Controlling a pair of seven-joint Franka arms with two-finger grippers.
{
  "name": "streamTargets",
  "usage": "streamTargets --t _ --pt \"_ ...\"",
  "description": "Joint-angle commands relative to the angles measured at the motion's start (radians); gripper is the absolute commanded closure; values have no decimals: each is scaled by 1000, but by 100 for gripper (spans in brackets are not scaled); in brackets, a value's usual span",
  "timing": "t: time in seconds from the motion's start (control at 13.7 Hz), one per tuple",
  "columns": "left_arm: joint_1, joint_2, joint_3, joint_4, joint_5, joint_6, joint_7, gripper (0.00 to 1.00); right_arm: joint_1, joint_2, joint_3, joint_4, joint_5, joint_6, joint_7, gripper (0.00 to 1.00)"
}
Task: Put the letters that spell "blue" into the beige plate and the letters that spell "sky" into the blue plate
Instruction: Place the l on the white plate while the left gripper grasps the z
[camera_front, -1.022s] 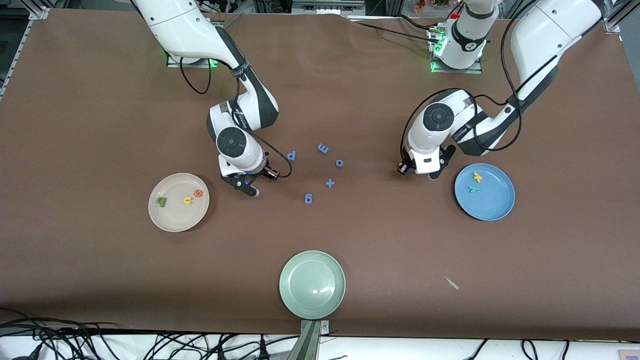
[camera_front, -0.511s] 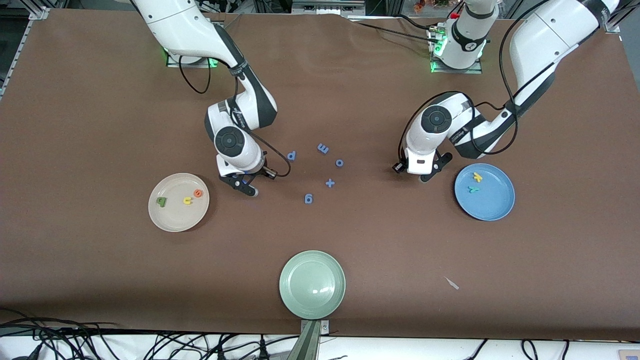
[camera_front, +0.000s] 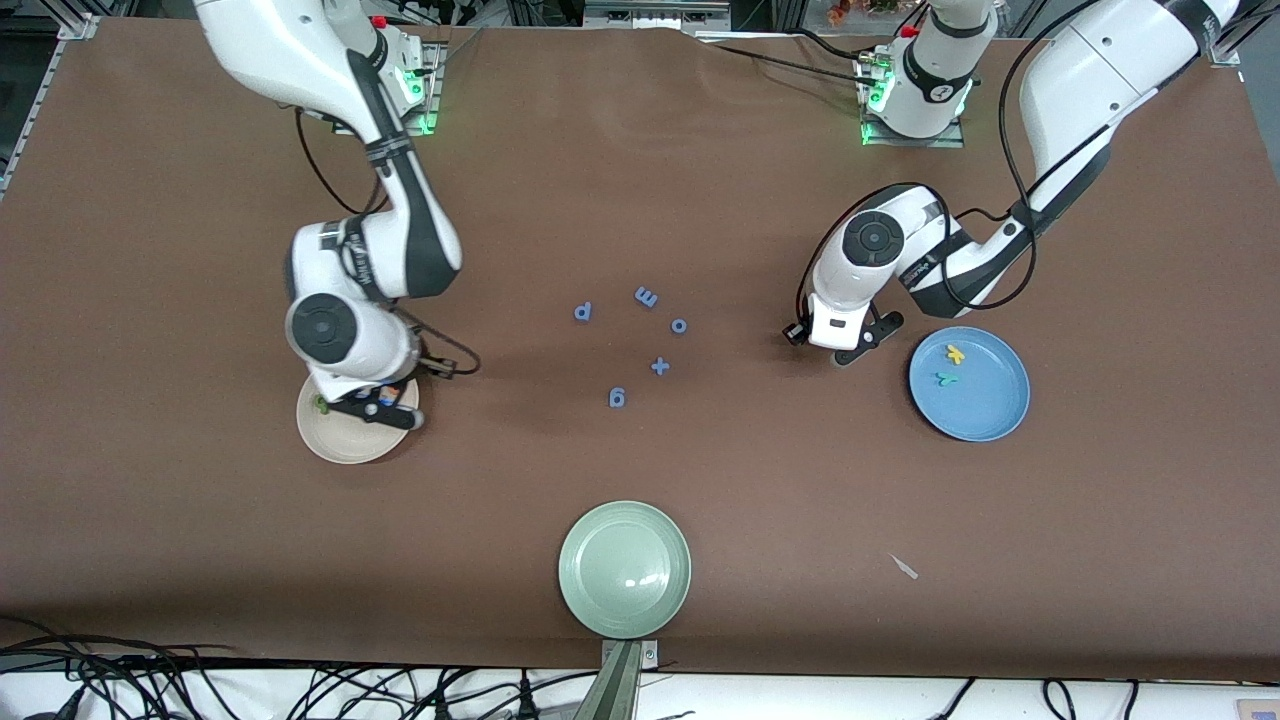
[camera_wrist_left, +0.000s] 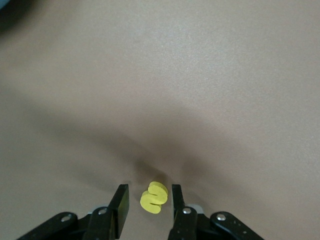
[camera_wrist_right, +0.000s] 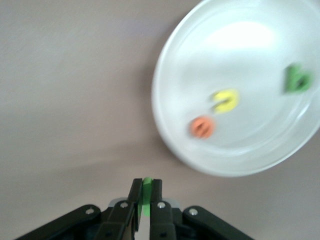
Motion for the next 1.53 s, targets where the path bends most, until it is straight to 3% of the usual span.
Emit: streamTargets --t 0.0,0.15,0.22,0.29,0.36,0.44,0.73,0.8,0.95,1.02,1.09,1.24,1.46 --pt "7 7 -5 13 26 -4 67 58 -39 11 -14 10 7 -18 -121 93" --pt "1 7 -6 13 26 -4 81 58 -63 11 -14 8 7 -18 -165 91" --pt "-4 7 -6 13 26 -4 89 58 -76 11 -14 10 7 -18 -178 86" --pt "-4 9 -5 13 26 -4 108 58 -82 11 -14 14 7 -18 -187 79" --pt "-4 10 -5 13 26 -4 124 58 -84 9 -14 21 7 -25 -188 63" --pt "-4 12 -5 13 24 -4 131 58 -88 9 -16 40 7 -44 -188 58" --pt "1 18 -3 13 23 -4 171 58 -108 21 -19 177 6 -186 -185 54" --pt "-3 19 -3 13 21 -4 171 58 -111 15 -30 194 6 -203 -188 43" --pt "-3 21 -3 13 21 -4 171 59 -111 -30 -31 202 4 -205 -190 29" --pt "-4 27 -2 13 21 -4 171 59 -110 -64 -31 199 -3 -214 -198 6" --pt "-4 30 -2 13 21 -4 171 59 -110 -101 -31 202 -29 -243 -239 0" --pt "-3 36 0 13 24 -4 171 59 -110 -164 -53 220 -90 -301 -311 0" --pt "0 36 0 13 26 -4 173 64 -111 -228 -94 290 -88 -436 -414 0"
